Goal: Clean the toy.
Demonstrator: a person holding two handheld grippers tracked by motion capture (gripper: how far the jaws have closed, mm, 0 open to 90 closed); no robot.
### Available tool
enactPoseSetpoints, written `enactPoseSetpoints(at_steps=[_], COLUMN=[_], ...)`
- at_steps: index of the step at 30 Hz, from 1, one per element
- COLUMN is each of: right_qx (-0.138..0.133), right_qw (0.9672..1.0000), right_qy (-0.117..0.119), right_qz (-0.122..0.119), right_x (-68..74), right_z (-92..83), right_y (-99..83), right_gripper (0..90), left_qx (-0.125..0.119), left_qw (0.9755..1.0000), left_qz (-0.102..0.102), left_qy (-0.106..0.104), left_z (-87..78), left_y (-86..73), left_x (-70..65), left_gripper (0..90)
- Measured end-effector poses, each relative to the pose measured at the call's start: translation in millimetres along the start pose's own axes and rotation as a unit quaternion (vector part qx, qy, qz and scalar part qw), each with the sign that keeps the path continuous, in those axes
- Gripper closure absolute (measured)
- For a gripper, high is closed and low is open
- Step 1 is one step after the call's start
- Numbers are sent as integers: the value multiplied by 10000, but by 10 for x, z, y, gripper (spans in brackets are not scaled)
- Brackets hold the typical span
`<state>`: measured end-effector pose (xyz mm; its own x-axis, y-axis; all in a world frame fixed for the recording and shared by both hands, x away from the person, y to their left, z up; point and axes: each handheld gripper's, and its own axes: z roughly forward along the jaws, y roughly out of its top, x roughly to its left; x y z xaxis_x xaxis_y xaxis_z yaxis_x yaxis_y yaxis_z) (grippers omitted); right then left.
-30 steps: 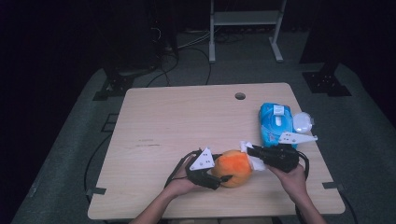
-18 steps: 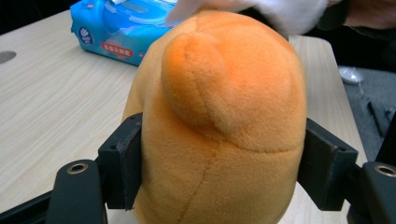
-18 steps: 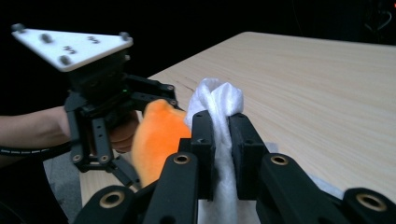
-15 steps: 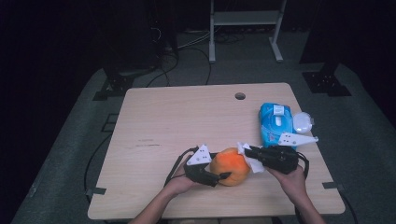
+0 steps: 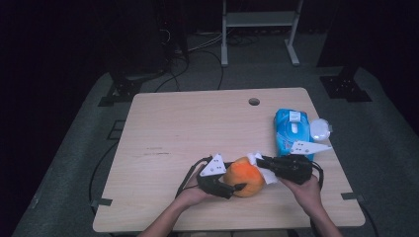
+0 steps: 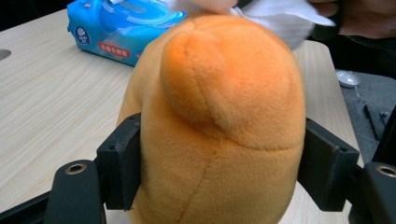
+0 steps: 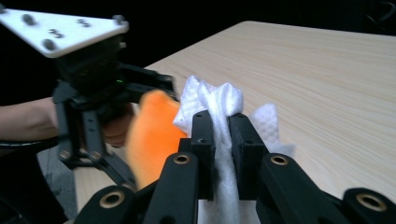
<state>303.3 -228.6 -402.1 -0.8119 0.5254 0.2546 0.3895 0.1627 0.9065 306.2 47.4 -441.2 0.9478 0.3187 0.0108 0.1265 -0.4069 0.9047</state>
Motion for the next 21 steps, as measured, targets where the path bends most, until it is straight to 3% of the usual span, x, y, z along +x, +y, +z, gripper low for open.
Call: enactPoseSetpoints(at_steps=[4,6,8,12,14,17,20,21], right_qx=[41,103,133,73,47,6,-13,72], right_qw=[9994,9986,9985,9994,9996,9993,9986,9973], right_qy=[207,161,103,-1,-54,-41,114,104], right_qz=[-280,-485,-514,-326,-288,-370,-511,-717], right_x=[219,296,284,173,149,209,328,401], right_z=[113,155,163,122,98,90,138,187], right_y=[58,85,93,60,59,83,105,113], right_gripper=[805,805,806,807,807,806,806,806], left_qx=[27,59,47,-78,-93,-121,-74,-38], left_qw=[9999,9999,10000,9998,9998,9999,9999,9999], left_qz=[5,4,-5,-102,-60,-40,61,117], left_qy=[135,147,48,-168,-146,-94,54,58], left_z=[52,55,42,25,24,30,84,87], left_y=[32,42,43,28,30,38,81,86], left_x=[-60,-64,-48,6,4,-15,-90,-101], left_gripper=[257,248,211,166,185,292,311,310])
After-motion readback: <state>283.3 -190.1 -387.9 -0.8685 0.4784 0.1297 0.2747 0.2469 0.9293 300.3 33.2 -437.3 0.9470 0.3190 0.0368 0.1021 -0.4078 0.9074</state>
